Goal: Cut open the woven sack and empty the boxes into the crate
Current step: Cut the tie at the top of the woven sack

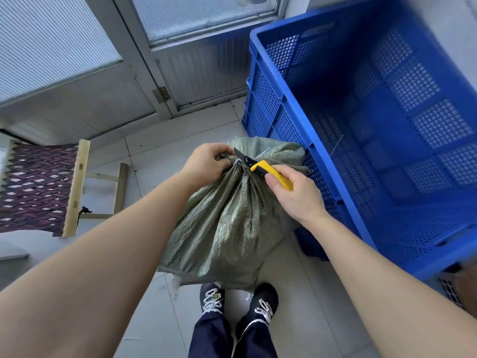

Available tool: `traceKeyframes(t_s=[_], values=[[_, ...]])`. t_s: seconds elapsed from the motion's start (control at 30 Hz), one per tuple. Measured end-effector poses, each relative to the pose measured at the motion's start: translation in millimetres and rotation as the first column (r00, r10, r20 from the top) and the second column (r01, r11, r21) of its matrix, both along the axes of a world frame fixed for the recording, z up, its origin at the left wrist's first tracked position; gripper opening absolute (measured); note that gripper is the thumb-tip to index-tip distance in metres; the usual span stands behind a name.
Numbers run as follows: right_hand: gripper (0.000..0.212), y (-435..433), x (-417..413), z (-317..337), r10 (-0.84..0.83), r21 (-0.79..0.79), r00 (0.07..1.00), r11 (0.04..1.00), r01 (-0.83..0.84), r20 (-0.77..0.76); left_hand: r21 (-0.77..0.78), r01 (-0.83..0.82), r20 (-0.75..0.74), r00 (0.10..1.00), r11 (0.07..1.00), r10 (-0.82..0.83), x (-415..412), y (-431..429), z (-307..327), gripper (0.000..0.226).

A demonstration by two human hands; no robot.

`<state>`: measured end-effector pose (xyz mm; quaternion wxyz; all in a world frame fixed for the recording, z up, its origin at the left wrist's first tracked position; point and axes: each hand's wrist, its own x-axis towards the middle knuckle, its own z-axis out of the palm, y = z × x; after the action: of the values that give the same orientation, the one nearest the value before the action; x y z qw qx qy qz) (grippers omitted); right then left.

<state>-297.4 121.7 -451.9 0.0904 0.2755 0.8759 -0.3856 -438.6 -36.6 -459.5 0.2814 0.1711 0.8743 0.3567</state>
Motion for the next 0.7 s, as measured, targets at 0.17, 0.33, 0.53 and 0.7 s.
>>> traceKeyframes(t_s=[0.17,0.33,0.53,0.7], values=[[0.047,7,10,3,0.036,0.26,0.999,0.965,-0.025,-0.037,-0.006,-0.035,0.005,0.999,0.999,0.035,2,1,3,0.019],[0.048,11,13,1,0.098,0.385,0.995,0.919,-0.084,-0.015,-0.019,-0.069,0.002,0.998,0.997,0.069,3,2,1,0.019],[0.047,14,8,7,0.172,0.44,0.985,0.885,-0.151,-0.008,-0.025,-0.094,0.008,0.995,0.995,0.094,6,3,1,0.019],[0.047,18,2,12,0.242,0.477,0.97,0.852,-0.215,0.005,-0.041,-0.102,-0.013,0.995,0.994,0.102,9,3,3,0.021]])
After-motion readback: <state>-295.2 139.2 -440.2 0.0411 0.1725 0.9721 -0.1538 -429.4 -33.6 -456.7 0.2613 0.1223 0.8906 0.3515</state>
